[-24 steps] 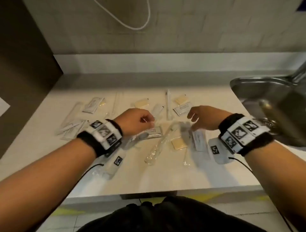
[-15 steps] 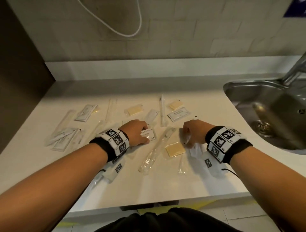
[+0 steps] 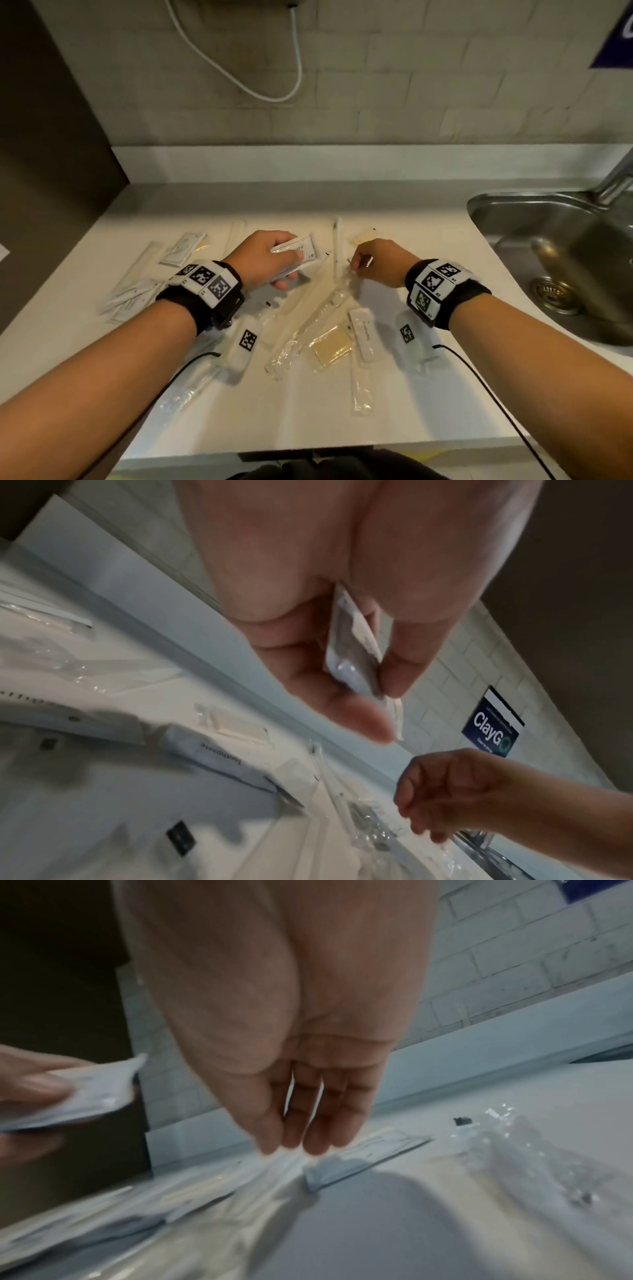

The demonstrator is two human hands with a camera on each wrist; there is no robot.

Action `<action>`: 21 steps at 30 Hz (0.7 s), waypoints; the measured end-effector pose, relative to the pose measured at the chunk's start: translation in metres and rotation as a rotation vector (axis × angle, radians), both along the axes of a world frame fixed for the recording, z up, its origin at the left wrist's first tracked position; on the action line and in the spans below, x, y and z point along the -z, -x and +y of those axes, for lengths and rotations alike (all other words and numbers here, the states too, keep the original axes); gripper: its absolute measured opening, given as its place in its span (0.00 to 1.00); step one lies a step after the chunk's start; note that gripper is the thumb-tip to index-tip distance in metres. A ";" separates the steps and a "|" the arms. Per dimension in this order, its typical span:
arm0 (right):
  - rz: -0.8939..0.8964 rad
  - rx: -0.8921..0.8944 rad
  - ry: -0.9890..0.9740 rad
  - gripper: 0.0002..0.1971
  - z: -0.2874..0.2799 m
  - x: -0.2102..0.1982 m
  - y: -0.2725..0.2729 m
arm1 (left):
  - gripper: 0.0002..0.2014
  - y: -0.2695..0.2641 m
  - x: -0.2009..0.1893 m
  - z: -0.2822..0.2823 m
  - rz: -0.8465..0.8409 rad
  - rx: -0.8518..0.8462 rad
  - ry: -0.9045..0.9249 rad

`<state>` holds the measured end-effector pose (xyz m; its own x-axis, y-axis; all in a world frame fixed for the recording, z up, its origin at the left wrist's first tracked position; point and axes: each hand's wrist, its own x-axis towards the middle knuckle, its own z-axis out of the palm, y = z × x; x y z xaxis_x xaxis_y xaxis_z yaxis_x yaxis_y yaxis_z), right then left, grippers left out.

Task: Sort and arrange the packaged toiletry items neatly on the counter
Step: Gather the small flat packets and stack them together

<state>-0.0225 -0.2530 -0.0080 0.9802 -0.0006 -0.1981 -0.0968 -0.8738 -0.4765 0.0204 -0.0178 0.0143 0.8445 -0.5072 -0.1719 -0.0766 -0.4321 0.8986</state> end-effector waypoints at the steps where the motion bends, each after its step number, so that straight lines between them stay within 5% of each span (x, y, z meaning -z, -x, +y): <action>1: -0.032 0.027 0.034 0.09 -0.004 -0.001 -0.006 | 0.08 0.000 -0.001 0.001 0.001 -0.017 0.003; 8: 0.096 0.019 0.340 0.27 -0.018 0.023 -0.030 | 0.11 0.001 0.004 0.012 -0.010 -0.149 0.002; 13: 0.136 -0.037 0.440 0.15 -0.011 0.024 -0.031 | 0.09 0.005 0.010 0.020 -0.096 -0.203 -0.050; 16: 0.083 -0.082 0.403 0.16 -0.008 0.018 -0.030 | 0.10 0.009 0.012 0.023 -0.115 -0.197 -0.095; 21: -0.108 -0.007 0.055 0.12 0.003 -0.019 -0.028 | 0.19 0.016 0.007 0.040 -0.013 -0.278 0.009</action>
<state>0.0052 -0.2505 0.0109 0.9958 -0.0017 -0.0914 -0.0415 -0.8994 -0.4351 0.0044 0.0220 0.0077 0.9536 -0.2571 -0.1565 0.0322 -0.4297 0.9024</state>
